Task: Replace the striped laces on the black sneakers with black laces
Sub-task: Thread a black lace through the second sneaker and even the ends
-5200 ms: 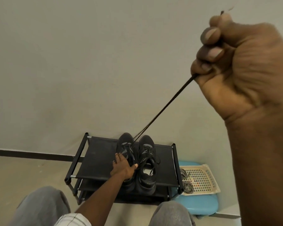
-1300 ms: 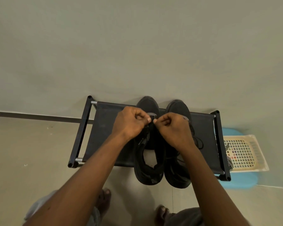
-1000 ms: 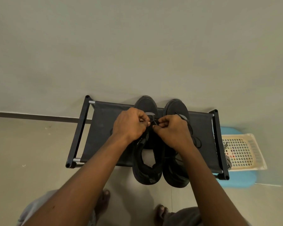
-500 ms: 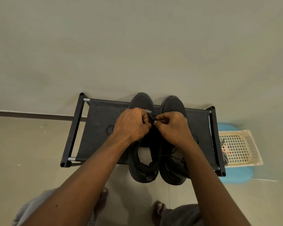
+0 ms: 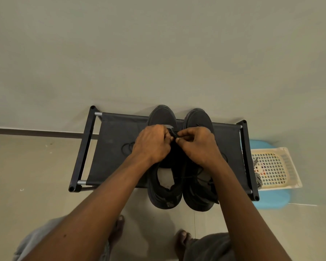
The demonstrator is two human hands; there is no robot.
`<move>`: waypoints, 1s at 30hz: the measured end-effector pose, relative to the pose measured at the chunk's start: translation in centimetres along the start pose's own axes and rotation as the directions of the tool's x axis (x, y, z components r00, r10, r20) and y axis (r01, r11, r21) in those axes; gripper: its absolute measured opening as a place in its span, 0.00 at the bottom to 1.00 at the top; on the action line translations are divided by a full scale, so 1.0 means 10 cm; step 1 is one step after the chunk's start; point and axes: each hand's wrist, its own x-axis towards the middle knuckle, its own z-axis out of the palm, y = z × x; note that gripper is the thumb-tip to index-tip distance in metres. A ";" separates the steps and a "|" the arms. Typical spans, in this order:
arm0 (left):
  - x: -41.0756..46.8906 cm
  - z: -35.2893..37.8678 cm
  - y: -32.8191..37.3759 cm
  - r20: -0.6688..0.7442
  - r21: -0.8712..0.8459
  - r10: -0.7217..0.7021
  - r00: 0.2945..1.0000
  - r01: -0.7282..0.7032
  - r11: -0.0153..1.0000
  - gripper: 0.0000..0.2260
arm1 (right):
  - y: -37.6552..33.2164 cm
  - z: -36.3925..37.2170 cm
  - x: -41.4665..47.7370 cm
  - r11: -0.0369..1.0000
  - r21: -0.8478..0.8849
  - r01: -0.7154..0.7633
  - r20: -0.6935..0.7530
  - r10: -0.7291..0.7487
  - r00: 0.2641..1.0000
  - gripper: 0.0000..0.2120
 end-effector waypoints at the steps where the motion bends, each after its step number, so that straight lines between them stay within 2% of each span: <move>1: 0.00 0.01 0.00 -0.006 -0.013 -0.003 1.000 0.003 1.000 0.08 | 0.00 0.00 0.00 1.000 0.001 0.000 -0.001 0.000 1.000 0.10; 6: 0.01 0.03 -0.01 -0.043 -0.045 0.002 0.999 -0.004 0.999 0.07 | 0.01 0.00 0.01 1.000 0.005 -0.005 0.001 0.005 1.000 0.10; 10: 0.02 0.04 -0.02 -0.077 -0.021 0.059 0.995 -0.061 0.998 0.05 | -0.01 -0.01 0.01 1.000 0.002 0.000 0.011 0.000 1.000 0.09; 15: 0.06 -0.06 -0.05 0.054 -0.018 0.068 0.996 -0.067 0.998 0.08 | -0.01 -0.02 0.01 1.000 -0.003 0.002 0.019 -0.002 1.000 0.11; 18: 0.05 -0.05 -0.05 -0.012 -0.041 0.040 0.999 -0.040 0.998 0.09 | -0.01 -0.02 0.00 1.000 0.002 0.001 0.030 -0.001 1.000 0.12; 23: 0.04 -0.02 -0.03 -0.154 0.011 0.012 0.988 -0.010 1.000 0.03 | -0.02 -0.02 0.00 1.000 -0.017 0.009 0.046 -0.008 0.999 0.13; 28: 0.06 -0.03 -0.02 -0.150 -0.075 -0.032 0.988 0.021 0.997 0.04 | -0.05 -0.02 -0.02 1.000 -0.013 0.001 0.033 -0.001 0.999 0.07; 30: 0.08 -0.03 -0.04 -0.118 -0.118 -0.043 0.992 0.029 0.993 0.04 | -0.07 0.00 -0.03 1.000 -0.012 -0.014 -0.010 0.014 1.000 0.10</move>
